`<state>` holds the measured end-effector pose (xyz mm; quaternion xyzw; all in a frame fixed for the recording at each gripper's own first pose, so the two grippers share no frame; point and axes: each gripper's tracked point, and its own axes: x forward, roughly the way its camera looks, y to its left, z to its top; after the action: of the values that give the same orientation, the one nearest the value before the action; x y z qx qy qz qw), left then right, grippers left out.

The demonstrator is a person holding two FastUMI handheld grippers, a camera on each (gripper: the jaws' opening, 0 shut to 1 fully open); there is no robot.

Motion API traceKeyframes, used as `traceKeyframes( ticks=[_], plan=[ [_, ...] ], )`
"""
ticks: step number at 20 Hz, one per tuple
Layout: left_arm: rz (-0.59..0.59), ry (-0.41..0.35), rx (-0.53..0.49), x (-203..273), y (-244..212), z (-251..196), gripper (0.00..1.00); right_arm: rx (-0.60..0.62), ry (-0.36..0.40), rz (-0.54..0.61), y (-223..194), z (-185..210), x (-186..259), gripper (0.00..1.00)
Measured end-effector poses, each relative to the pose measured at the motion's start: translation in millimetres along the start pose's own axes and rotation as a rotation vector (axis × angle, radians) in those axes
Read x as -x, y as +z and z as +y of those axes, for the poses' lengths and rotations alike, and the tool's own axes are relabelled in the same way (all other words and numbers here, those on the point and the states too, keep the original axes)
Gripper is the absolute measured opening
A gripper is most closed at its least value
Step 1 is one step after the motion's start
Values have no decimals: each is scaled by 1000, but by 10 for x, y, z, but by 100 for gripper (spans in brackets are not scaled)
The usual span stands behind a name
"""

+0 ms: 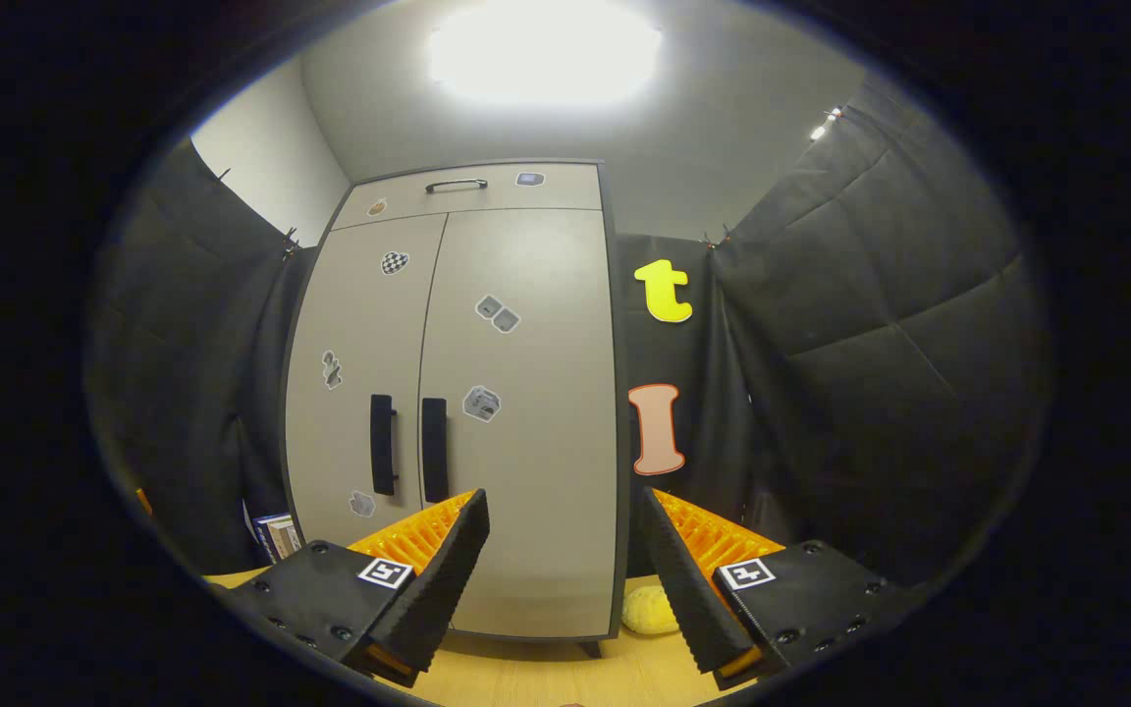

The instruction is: Open the right door of the double-door shoe cabinet with the right hand, and open the left door with the left hand.

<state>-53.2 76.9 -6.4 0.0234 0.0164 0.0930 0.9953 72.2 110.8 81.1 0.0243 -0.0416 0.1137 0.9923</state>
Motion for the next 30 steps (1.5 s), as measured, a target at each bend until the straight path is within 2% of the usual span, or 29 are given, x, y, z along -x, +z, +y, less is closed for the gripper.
traceKeyframes(
  ticks=[8,16,17,18,19,30],
  plan=[
    [34,100,-14,109,-121,389,91,-32,84,12,82,455,-498,97],
    [71,192,-24,233,-236,746,91,-61,119,30,113,767,-1027,96],
    [73,202,-23,251,-231,787,93,-57,122,30,108,813,-1093,96],
    [76,210,-21,256,-245,823,91,-53,126,35,103,861,-1153,96],
    [77,217,-21,244,-255,837,93,-51,131,42,84,909,-1220,96],
    [86,256,-37,291,-261,956,91,-38,192,180,-346,1309,-1751,95]
  ],
)
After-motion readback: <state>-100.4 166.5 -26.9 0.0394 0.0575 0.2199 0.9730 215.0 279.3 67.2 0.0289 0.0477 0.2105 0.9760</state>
